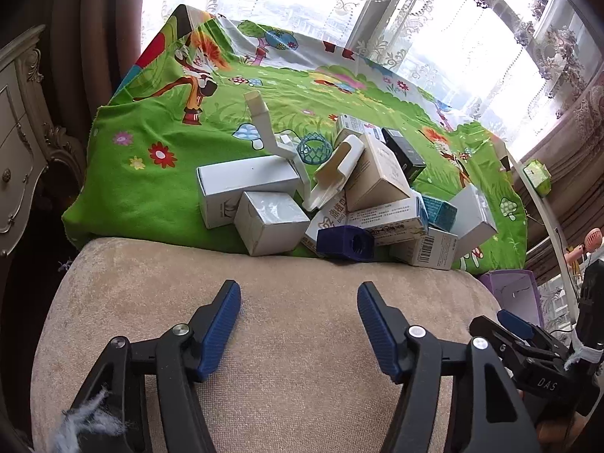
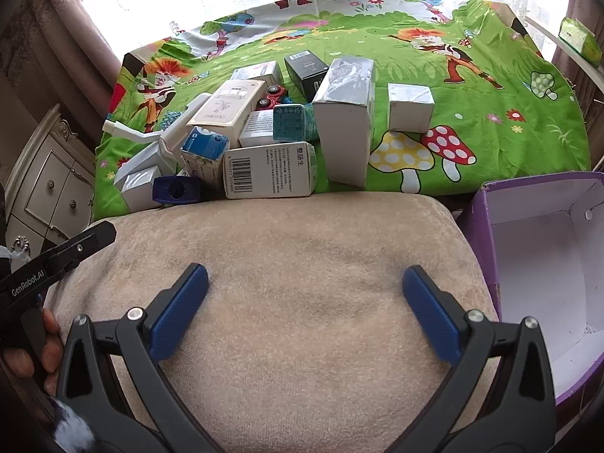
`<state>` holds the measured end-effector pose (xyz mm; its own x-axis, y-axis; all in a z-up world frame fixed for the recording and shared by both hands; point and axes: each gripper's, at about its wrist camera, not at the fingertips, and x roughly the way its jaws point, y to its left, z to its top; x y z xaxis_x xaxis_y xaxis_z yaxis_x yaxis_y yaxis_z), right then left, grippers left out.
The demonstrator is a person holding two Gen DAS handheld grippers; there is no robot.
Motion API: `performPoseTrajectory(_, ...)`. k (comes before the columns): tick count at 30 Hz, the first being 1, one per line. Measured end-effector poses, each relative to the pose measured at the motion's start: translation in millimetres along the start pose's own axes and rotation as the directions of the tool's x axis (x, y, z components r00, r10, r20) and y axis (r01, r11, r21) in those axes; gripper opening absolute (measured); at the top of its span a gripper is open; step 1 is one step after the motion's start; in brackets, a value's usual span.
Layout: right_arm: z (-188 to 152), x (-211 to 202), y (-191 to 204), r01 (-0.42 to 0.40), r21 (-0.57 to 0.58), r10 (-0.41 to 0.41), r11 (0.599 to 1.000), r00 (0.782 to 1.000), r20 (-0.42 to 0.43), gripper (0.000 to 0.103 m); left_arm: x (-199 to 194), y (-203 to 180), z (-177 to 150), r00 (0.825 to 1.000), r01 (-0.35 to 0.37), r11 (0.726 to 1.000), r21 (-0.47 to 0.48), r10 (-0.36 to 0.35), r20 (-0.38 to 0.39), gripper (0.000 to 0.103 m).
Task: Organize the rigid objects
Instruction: 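Reach the right gripper to the silver-wrapped white box and close on it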
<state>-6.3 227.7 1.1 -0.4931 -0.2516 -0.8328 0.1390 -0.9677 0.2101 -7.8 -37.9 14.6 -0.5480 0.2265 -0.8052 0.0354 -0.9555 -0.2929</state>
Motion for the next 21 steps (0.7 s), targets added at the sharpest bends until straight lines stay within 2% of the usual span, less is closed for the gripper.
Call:
performPoseTrajectory(5,7,-4,-8,-0.029,0.040,0.028,0.999,0.999,0.036,0.103,4,6,13,1.000,0.011,1.000,-0.018,-0.011,-0.003,0.054)
performPoseTrajectory(9,18,-5,-11,-0.030,0.033,0.028,0.999,0.998,0.065,0.103,9,8,27,1.000,-0.016,1.000,-0.019,0.016,-0.001,0.053)
performPoseTrajectory(16,40,1,-16,0.035,0.032,-0.038,0.999,0.995,0.093,0.102,41,11,39,0.994,-0.044,0.994,-0.095,0.034,-0.107,0.053)
performPoseTrajectory(21,57,9,-13,0.090,0.011,-0.090,0.996,0.990,0.110,0.102,58,12,42,0.987,-0.077,0.990,-0.120,0.058,-0.148,0.053)
